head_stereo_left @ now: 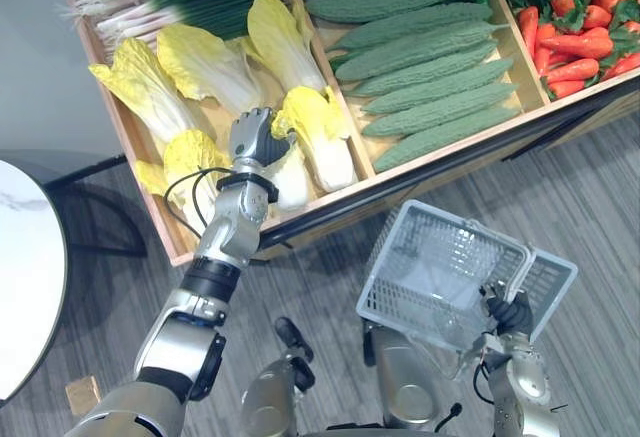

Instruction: Pick vegetable in the basket

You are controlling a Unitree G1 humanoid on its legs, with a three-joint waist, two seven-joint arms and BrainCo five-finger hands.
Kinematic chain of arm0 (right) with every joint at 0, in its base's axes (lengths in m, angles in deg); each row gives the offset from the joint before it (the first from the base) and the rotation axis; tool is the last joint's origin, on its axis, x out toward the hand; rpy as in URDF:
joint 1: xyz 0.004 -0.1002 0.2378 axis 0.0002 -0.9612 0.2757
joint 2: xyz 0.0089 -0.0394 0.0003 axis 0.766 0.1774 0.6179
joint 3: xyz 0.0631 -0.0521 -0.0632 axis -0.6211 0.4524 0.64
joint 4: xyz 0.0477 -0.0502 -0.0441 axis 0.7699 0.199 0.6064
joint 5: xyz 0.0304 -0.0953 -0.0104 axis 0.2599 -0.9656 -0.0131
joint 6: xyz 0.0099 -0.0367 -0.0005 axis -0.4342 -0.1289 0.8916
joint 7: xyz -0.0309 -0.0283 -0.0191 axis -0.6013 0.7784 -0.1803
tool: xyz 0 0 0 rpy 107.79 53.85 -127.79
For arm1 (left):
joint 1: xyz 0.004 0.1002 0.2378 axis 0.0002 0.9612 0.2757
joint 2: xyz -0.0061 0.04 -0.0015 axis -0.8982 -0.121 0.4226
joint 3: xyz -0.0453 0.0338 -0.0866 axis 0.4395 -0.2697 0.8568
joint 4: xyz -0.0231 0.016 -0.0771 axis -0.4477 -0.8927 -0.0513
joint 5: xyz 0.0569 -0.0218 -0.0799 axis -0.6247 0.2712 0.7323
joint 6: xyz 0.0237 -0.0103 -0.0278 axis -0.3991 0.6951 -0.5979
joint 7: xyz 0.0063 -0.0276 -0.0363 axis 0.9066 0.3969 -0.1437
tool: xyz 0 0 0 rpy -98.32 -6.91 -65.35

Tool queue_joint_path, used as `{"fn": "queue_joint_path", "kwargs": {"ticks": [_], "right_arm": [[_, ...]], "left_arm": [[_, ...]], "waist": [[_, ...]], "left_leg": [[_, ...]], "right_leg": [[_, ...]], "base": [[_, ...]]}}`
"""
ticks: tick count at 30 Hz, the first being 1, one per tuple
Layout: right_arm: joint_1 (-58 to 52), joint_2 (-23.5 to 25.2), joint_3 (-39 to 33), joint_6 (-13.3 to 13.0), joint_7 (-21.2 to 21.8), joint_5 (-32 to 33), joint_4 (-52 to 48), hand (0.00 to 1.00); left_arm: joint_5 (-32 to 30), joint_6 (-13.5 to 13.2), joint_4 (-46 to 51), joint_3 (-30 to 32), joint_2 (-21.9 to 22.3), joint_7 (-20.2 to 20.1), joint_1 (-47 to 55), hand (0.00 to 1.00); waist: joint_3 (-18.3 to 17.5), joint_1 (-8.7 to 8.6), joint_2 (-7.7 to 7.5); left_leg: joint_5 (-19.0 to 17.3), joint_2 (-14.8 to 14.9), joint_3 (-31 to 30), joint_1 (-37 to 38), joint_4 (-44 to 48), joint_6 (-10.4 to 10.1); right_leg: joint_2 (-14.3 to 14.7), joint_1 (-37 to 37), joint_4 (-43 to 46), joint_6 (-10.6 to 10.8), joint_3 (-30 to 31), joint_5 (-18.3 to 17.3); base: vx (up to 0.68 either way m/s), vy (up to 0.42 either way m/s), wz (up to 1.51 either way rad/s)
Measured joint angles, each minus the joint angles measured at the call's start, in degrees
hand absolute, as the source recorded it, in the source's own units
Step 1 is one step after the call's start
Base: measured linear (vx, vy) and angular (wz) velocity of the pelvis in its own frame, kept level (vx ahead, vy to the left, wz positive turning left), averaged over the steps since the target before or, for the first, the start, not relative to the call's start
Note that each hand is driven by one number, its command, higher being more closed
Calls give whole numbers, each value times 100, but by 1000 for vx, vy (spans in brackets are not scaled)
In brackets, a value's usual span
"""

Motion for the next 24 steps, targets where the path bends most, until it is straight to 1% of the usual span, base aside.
{"fn": "queue_joint_path", "kwargs": {"ticks": [2, 4, 5, 7, 8, 9, 10, 11, 12, 13, 14, 15, 16, 18, 20, 22, 24], "right_arm": [[16, -45, -74, 0, -7, -22, 86, 100], [10, -43, -145, 1, -10, -25, 165, 100], [-16, -38, -253, 9, -13, -24, 167, 100], [-34, -33, -369, 9, -14, -24, 166, 100], [-60, -33, -513, 9, -25, -25, 160, 100], [-63, -32, -570, 9, -28, -25, 155, 100], [-62, -32, -661, 9, -48, -24, 145, 100], [-60, -30, -722, 9, -86, -24, 112, 100], [-62, -29, -737, 9, -120, -23, 68, 100], [-62, -12, -744, 17, -167, -23, -71, 100], [-58, 20, -741, 21, -177, -24, -173, 100], [-94, 113, -701, 28, -265, -42, -443, 100], [-161, 209, -643, 33, -314, -74, -723, 100], [-343, 365, -582, 34, -413, -121, -1197, 100], [-590, 443, -523, 36, -502, -240, -1755, 100], [-693, 447, -443, 37, -503, -313, -1962, 100], [-741, 475, -313, 42, -504, -420, -2180, 100]], "left_arm": [[186, -103, 580, 148, 154, 134, 443, 100], [230, -139, 949, 279, 266, 230, 731, 100], [325, -215, 1329, 472, 408, 304, 1015, 100], [426, -264, 1604, 619, 516, 382, 1219, 100], [530, -363, 1856, 777, 626, 480, 1437, 100], [559, -391, 1955, 829, 661, 490, 1518, 100], [713, -479, 2165, 933, 748, 520, 1724, 100], [896, -573, 2356, 999, 833, 572, 1949, 100], [977, -605, 2447, 1003, 872, 596, 2061, 100], [1241, -702, 2611, 1009, 971, 613, 2313, 100], [1357, -734, 2713, 1013, 1028, 619, 2471, 100], [1587, -789, 2912, 986, 1164, 628, 2736, 100], [1828, -874, 3093, 926, 1281, 631, 2996, 100], [2152, -978, 3264, 786, 1347, 601, 3281, 100], [2499, -1098, 3519, 568, 1372, 582, 3598, 100], [2640, -1111, 3613, 450, 1369, 549, 3743, 100], [2729, -1111, 3621, 411, 1370, 454, 3837, 100]], "waist": [[-66, -4, 114], [-111, -4, 181], [-149, 0, 238], [-176, -1, 278], [-222, -5, 322], [-228, -5, 331], [-232, -3, 333], [-239, 9, 324], [-240, 31, 322], [-242, 93, 317], [-245, 108, 313], [-266, 215, 312], [-351, 230, 296], [-513, 207, 250], [-651, 234, 123], [-786, 234, 48], [-891, 244, 14]], "left_leg": [[-1, -23, -19, 90, -47, 0], [-2, -27, -46, 150, -64, 1], [-2, -26, -75, 183, -66, 2], [-2, -18, -119, 201, -66, 2], [-2, -5, -180, 211, -62, 2], [-2, 1, -191, 224, -56, 2], [-4, 14, -206, 264, -32, 2], [-23, 28, -260, 276, 33, 14], [-63, 36, -360, 272, 90, 18], [-204, 70, -619, 220, 322, -4], [-314, 89, -856, 167, 483, -11], [-532, 115, -1329, 65, 779, -82], [-733, 143, -1464, -15, 993, -132], [-937, 206, -1355, -64, 1133, -156], [-1095, 280, -1006, 33, 1250, -170], [-1236, 347, -739, 26, 1435, -183], [-1426, 530, -334, 31, 1766, -164]], "right_leg": [[-5, 114, -72, 28, -6, 7], [-4, 195, -113, 35, -23, 2], [1, 242, -125, 40, -40, -1], [7, 285, -140, 42, -68, -3], [15, 323, -143, 45, -111, -8], [20, 342, -144, 45, -117, -10], [30, 388, -148, 41, -117, -14], [44, 411, -143, 39, -84, -15], [57, 417, -135, 37, -48, -14], [100, 417, -117, 30, 67, -8], [128, 415, -112, 27, 128, -4], [211, 370, -98, 55, 291, -23], [281, 303, -81, 49, 433, -43], [333, 252, -97, 65, 554, -33], [424, 189, -123, 128, 866, 16], [523, 114, -168, 162, 1123, 80], [692, 69, -293, 176, 1471, 261]], "base": [[39, 8, 6], [49, -4, 4], [42, -16, 5], [27, -16, 8], [22, -25, 11], [23, -35, 9], [4, -31, -2], [-4, -29, -8], [-12, -35, -27], [-15, -33, -35], [-37, -41, -61], [-63, -18, -74], [-66, 1, -72], [-32, 40, -54], [-1, 64, -76], [29, 65, -88], [63, 89, -118]]}}
